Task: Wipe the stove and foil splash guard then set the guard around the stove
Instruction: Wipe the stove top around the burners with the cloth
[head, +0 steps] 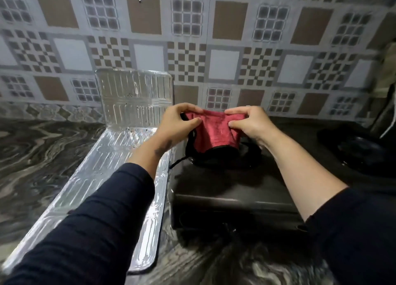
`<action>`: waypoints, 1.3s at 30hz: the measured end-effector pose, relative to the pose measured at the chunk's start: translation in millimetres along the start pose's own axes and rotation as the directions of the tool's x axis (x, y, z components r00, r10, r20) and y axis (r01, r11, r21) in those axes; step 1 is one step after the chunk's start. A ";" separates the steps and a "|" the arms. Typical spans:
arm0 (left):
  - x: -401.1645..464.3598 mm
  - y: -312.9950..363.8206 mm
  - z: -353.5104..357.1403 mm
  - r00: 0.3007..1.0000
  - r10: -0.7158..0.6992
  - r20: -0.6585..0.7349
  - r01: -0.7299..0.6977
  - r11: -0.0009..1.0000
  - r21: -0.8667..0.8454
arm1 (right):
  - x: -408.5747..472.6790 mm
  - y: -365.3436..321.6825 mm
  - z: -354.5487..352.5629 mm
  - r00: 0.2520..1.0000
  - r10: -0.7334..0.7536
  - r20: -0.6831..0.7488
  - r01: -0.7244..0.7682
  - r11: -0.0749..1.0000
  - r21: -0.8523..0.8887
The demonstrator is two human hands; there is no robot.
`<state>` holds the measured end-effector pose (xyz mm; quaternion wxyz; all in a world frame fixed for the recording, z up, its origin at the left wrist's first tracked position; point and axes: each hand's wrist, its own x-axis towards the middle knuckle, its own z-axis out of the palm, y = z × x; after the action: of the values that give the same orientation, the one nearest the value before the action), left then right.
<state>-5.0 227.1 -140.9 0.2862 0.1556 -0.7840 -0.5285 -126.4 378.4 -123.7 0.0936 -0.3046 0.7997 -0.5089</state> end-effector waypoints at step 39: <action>-19.8 -26.8 44.3 0.911 0.067 0.406 -0.283 0.819 0.499 | -125.9 100.6 16.9 0.996 -0.005 0.094 0.075 0.637 -0.767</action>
<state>-18.1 260.1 -183.4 0.1248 0.0542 -0.9525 -0.2725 -57.7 468.9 -239.3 -0.0230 -0.3539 0.9286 -0.1092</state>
